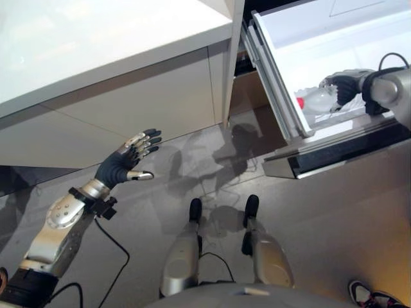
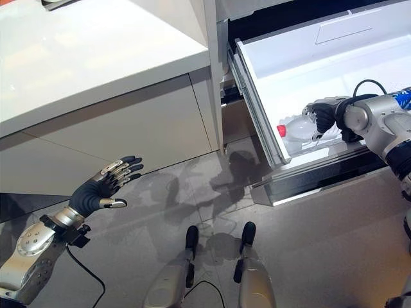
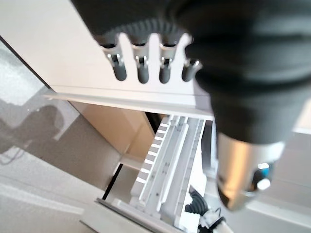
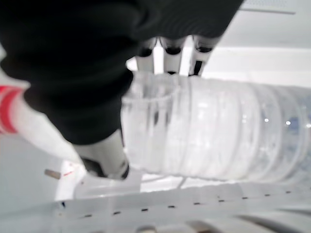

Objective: Take the drinks into the refrigerator

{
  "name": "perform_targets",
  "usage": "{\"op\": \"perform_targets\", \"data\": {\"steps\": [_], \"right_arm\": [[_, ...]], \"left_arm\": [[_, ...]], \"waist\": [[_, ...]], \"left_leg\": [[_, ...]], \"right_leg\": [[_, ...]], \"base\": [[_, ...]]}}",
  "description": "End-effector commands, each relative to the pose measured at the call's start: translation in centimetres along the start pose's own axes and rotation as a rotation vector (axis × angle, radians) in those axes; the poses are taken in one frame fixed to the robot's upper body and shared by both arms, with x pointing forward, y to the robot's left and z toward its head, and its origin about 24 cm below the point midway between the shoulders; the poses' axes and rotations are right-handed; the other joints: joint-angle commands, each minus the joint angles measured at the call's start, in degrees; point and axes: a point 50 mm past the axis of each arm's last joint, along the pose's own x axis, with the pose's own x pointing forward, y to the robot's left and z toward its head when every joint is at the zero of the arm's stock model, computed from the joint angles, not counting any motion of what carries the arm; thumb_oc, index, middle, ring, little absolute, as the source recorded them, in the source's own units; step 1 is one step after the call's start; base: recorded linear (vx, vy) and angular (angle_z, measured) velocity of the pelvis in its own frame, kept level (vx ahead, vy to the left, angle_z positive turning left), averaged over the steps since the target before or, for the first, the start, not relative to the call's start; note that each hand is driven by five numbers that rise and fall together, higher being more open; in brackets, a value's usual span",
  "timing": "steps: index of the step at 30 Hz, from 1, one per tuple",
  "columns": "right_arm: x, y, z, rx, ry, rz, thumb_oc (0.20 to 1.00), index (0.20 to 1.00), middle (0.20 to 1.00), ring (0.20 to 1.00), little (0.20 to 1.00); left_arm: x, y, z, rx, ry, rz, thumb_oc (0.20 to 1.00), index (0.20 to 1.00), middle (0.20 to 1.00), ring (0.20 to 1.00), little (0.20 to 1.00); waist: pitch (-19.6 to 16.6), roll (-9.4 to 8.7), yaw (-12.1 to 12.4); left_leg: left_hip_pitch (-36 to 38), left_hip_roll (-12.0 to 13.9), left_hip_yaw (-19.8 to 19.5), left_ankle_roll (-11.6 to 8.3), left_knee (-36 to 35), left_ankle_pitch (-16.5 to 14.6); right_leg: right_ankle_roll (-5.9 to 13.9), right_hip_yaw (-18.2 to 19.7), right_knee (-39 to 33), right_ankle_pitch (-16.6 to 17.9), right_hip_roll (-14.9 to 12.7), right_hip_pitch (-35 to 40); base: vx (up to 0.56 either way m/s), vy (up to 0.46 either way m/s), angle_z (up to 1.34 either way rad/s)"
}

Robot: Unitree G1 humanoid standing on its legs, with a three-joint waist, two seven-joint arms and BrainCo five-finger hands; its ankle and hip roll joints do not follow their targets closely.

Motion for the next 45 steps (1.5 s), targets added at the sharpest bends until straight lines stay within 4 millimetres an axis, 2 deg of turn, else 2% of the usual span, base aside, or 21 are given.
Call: {"op": "perform_targets", "data": {"steps": [1, 9, 15, 17, 19, 22, 25, 27, 29, 30, 32, 34, 35, 36, 37, 39, 40, 41, 43, 44, 45], "right_arm": [[-0.8, -0.7, -0.9, -0.040, 0.020, -0.022, 1.000, 1.000, 1.000, 1.000, 1.000], [-0.5, -0.6, -0.4, -0.009, -0.002, -0.037, 1.000, 1.000, 1.000, 1.000, 1.000], [-1.6, -2.4, 0.5, -0.011, -0.062, -0.119, 1.000, 1.000, 1.000, 1.000, 1.000], [-3.4, -4.1, 0.9, 0.024, -0.131, -0.220, 1.000, 1.000, 1.000, 1.000, 1.000], [-4.0, -4.2, 0.9, 0.034, -0.150, -0.246, 1.000, 1.000, 1.000, 1.000, 1.000], [-7.6, -5.1, 0.9, 0.037, -0.226, -0.364, 1.000, 1.000, 1.000, 1.000, 1.000], [-9.3, -4.3, -0.2, 0.067, -0.225, -0.448, 1.000, 1.000, 1.000, 1.000, 1.000], [-10.2, -3.3, -0.9, 0.098, -0.212, -0.486, 1.000, 1.000, 1.000, 1.000, 1.000], [-11.5, -1.5, -1.2, 0.123, -0.217, -0.529, 1.000, 1.000, 1.000, 1.000, 1.000], [-12.2, -0.7, -1.6, 0.138, -0.199, -0.529, 1.000, 1.000, 1.000, 1.000, 1.000], [-13.9, 2.6, -3.0, 0.179, -0.116, -0.574, 1.000, 1.000, 1.000, 1.000, 1.000], [-14.4, 4.0, -3.1, 0.206, -0.099, -0.581, 1.000, 1.000, 1.000, 1.000, 1.000], [-15.2, 6.7, -3.3, 0.264, -0.060, -0.569, 1.000, 1.000, 1.000, 1.000, 1.000], [-15.4, 6.9, -3.3, 0.265, -0.055, -0.568, 1.000, 1.000, 1.000, 1.000, 1.000], [-15.8, 8.4, -3.4, 0.303, -0.022, -0.555, 1.000, 1.000, 1.000, 1.000, 1.000], [-16.1, 11.4, -3.7, 0.384, 0.038, -0.530, 1.000, 1.000, 1.000, 1.000, 1.000], [-15.7, 14.3, -3.5, 0.479, 0.074, -0.484, 1.000, 1.000, 1.000, 1.000, 1.000], [-15.6, 14.4, -3.4, 0.481, 0.073, -0.483, 1.000, 1.000, 1.000, 1.000, 1.000], [-14.9, 18.5, -3.0, 0.562, 0.121, -0.339, 1.000, 1.000, 1.000, 1.000, 1.000], [-14.8, 18.6, -3.0, 0.562, 0.118, -0.339, 1.000, 1.000, 1.000, 1.000, 1.000], [-14.4, 20.1, -2.7, 0.591, 0.123, -0.279, 1.000, 1.000, 1.000, 1.000, 1.000]], "left_arm": [[-0.3, -0.6, 2.3, 0.059, -0.104, -0.022, 1.000, 1.000, 1.000, 1.000, 1.000], [-0.1, -0.4, 2.4, 0.060, -0.105, -0.028, 1.000, 1.000, 1.000, 1.000, 1.000], [0.1, -0.1, 2.2, 0.041, -0.102, -0.023, 1.000, 1.000, 1.000, 1.000, 1.000], [0.0, 0.0, 2.0, 0.030, -0.100, -0.010, 1.000, 1.000, 1.000, 1.000, 1.000], [-0.2, 0.1, 1.9, 0.030, -0.095, -0.006, 1.000, 1.000, 1.000, 1.000, 1.000], [-0.9, 0.2, 1.0, 0.002, -0.082, 0.040, 1.000, 1.000, 1.000, 1.000, 1.000], [-1.6, 0.1, 0.3, -0.034, -0.085, 0.085, 1.000, 1.000, 1.000, 1.000, 1.000], [-1.9, 0.3, 0.0, -0.033, -0.075, 0.109, 1.000, 1.000, 1.000, 1.000, 1.000], [-3.2, 0.4, -0.4, -0.053, -0.076, 0.175, 1.000, 1.000, 1.000, 1.000, 1.000], [-3.0, 0.3, -0.3, -0.043, -0.072, 0.154, 1.000, 1.000, 1.000, 1.000, 1.000], [-3.6, 0.2, -0.6, -0.042, -0.074, 0.191, 1.000, 1.000, 1.000, 1.000, 1.000], [-3.8, 0.2, -0.8, -0.049, -0.079, 0.209, 1.000, 1.000, 1.000, 1.000, 1.000], [-4.0, 0.0, -1.0, -0.058, -0.085, 0.231, 1.000, 1.000, 1.000, 1.000, 1.000], [-4.0, -0.1, -1.0, -0.057, -0.083, 0.225, 1.000, 1.000, 1.000, 1.000, 1.000], [-4.2, -0.1, -1.0, -0.053, -0.085, 0.241, 1.000, 1.000, 1.000, 1.000, 1.000], [-4.6, -0.1, -1.3, -0.055, -0.086, 0.274, 1.000, 1.000, 1.000, 1.000, 1.000], [-4.8, -0.1, -1.3, -0.048, -0.091, 0.295, 1.000, 1.000, 1.000, 1.000, 1.000], [-4.9, -0.1, -1.3, -0.045, -0.088, 0.296, 1.000, 1.000, 1.000, 1.000, 1.000], [-5.0, -0.2, -1.3, -0.034, -0.091, 0.306, 1.000, 1.000, 1.000, 1.000, 1.000], [-5.1, -0.1, -1.3, -0.032, -0.089, 0.309, 1.000, 1.000, 1.000, 1.000, 1.000], [-5.1, -0.2, -1.3, -0.036, -0.098, 0.313, 1.000, 1.000, 1.000, 1.000, 1.000]], "waist": [[-0.21, -1.20, -0.68], [-0.75, -1.68, -0.69], [-2.17, -2.46, -0.97], [-3.53, -3.05, -1.67], [-3.92, -3.35, -1.74], [-6.19, -3.87, -3.60], [-8.07, -3.49, -5.63], [-8.80, -4.08, -5.93], [-10.77, -4.21, -8.59], [-10.70, -4.78, -7.45], [-12.03, -5.18, -8.15], [-12.45, -5.10, -8.51], [-13.29, -4.97, -8.70], [-13.33, -5.02, -8.34], [-13.88, -4.92, -8.49], [-14.66, -4.72, -8.86], [-15.04, -4.51, -9.26], [-15.03, -4.71, -9.18], [-15.66, -4.43, -9.37], [-15.62, -4.53, -9.45], [-15.76, -4.42, -9.48]], "left_leg": [[-0.62, -2.67, -2.06, 3.37, 0.76, 0.12], [0.01, -2.82, -2.38, 3.41, 1.16, -0.26], [0.96, -3.19, -2.17, 3.38, 2.43, -1.29], [1.62, -3.50, -1.95, 3.47, 3.42, -2.13], [1.98, -3.58, -1.84, 3.57, 3.80, -2.54], [3.59, -3.98, -1.27, 3.75, 4.89, -3.85], [4.87, -4.13, -0.87, 3.93, 4.90, -4.54], [5.43, -4.25, -0.69, 4.04, 4.93, -4.85], [6.71, -4.25, 0.50, 4.42, 4.60, -5.60], [6.81, -4.26, 0.45, 4.43, 4.57, -5.60], [8.06, -4.34, 2.07, 5.03, 4.17, -6.29], [8.51, -4.31, 2.53, 5.21, 3.91, -6.41], [9.29, -4.21, 3.23, 5.51, 3.15, -6.53], [9.41, -4.19, 3.31, 5.52, 3.02, -6.49], [9.91, -4.11, 3.70, 5.64, 2.46, -6.49], [10.71, -4.07, 4.10, 5.81, 1.71, -6.48], [11.35, -3.97, 4.51, 5.94, 1.36, -6.52], [11.54, -3.95, 4.61, 5.94, 1.24, -6.51], [12.58, -3.86, 4.93, 6.00, 0.66, -6.65], [12.75, -3.85, 5.01, 5.99, 0.53, -6.63], [13.04, -3.86, 5.14, 5.97, 0.48, -6.65]], "right_leg": [[0.68, 0.13, 13.52, -9.45, 1.01, -4.98], [0.67, 0.11, 13.44, -9.63, 0.85, -3.86], [0.68, 0.17, 13.09, -9.63, 0.57, -1.87], [0.72, 0.44, 12.59, -9.43, 0.40, -0.63], [0.73, 0.56, 12.44, -9.39, 0.35, -0.04], [0.87, 0.85, 11.43, -9.20, 0.13, 2.57], [1.13, 1.09, 10.25, -8.86, 0.07, 4.42], [1.34, 1.28, 9.44, -8.63, 0.06, 5.29], [1.78, 2.13, 8.28, -8.25, 0.18, 6.44], [1.80, 2.06, 8.15, -8.21, 0.18, 6.61], [2.33, 3.88, 6.94, -7.55, 0.40, 7.44], [2.45, 4.52, 6.62, -7.45, 0.49, 7.58], [2.64, 5.24, 5.97, -7.21, 0.64, 8.04], [2.65, 5.31, 5.88, -7.17, 0.67, 8.11], [2.75, 5.70, 5.52, -7.20, 0.82, 8.26], [2.80, 6.20, 5.24, -7.17, 0.97, 8.65], [2.82, 6.55, 5.33, -7.21, 1.12, 8.90], [2.81, 6.65, 5.34, -7.24, 1.15, 8.98], [2.85, 6.84, 5.26, -7.44, 1.25, 9.60], [2.85, 6.91, 5.23, -7.44, 1.28, 9.69], [2.85, 6.99, 5.22, -7.48, 1.30, 9.94]], "base": [[0.00, 0.000, 0.00], [0.00, 0.000, 0.00], [0.00, 0.006, 0.00], [0.01, 0.051, 0.01], [0.02, 0.035, 0.00], [0.05, 0.053, 0.04], [0.05, 0.083, -0.01], [0.04, 0.071, -0.02], [0.07, 0.073, -0.08], [0.04, 0.052, -0.18], [0.05, 0.068, -0.34], [0.05, 0.047, -0.38], [0.05, 0.035, -0.35], [0.05, 0.022, -0.33], [0.03, 0.012, -0.31], [0.05, 0.006, -0.36], [0.04, -0.003, -0.36], [0.03, -0.004, -0.20], [0.03, -0.004, -0.22], [0.03, -0.002, -0.17], [0.02, -0.012, -0.14]]}}
